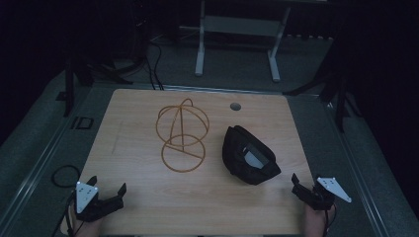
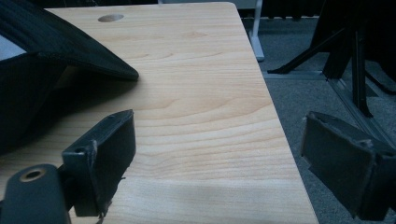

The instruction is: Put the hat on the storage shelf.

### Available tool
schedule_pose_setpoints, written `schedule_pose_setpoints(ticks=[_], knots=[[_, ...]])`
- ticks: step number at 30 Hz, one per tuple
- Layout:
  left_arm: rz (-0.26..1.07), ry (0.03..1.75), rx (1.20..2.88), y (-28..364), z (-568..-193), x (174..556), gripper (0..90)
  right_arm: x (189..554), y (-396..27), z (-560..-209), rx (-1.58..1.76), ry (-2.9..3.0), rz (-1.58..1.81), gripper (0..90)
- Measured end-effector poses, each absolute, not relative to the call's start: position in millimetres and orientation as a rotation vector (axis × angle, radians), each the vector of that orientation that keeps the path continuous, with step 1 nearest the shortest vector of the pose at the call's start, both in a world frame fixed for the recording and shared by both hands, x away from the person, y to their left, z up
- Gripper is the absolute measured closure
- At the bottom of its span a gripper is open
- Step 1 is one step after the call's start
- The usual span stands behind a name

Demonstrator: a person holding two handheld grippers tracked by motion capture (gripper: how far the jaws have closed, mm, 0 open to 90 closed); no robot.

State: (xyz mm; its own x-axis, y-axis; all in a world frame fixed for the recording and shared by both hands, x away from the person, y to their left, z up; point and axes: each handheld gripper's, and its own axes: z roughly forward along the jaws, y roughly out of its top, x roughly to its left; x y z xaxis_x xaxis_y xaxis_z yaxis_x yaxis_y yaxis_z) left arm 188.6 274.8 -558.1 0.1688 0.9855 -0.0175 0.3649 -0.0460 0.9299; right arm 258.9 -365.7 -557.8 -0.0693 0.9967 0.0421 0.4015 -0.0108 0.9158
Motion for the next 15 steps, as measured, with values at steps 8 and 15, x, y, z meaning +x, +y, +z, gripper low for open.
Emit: schedule_pose_setpoints(ticks=[8, 15], knots=[[0.88, 1.335, 1.555, 276, -557, 188, 0.5, 259, -368, -558, 1.504, 1.568, 1.083, 10.2], [0.875, 1.336, 1.535, 276, -556, 186, 0.5, 255, -378, -533, 1.528, 1.539, 1.149, 10.2]])
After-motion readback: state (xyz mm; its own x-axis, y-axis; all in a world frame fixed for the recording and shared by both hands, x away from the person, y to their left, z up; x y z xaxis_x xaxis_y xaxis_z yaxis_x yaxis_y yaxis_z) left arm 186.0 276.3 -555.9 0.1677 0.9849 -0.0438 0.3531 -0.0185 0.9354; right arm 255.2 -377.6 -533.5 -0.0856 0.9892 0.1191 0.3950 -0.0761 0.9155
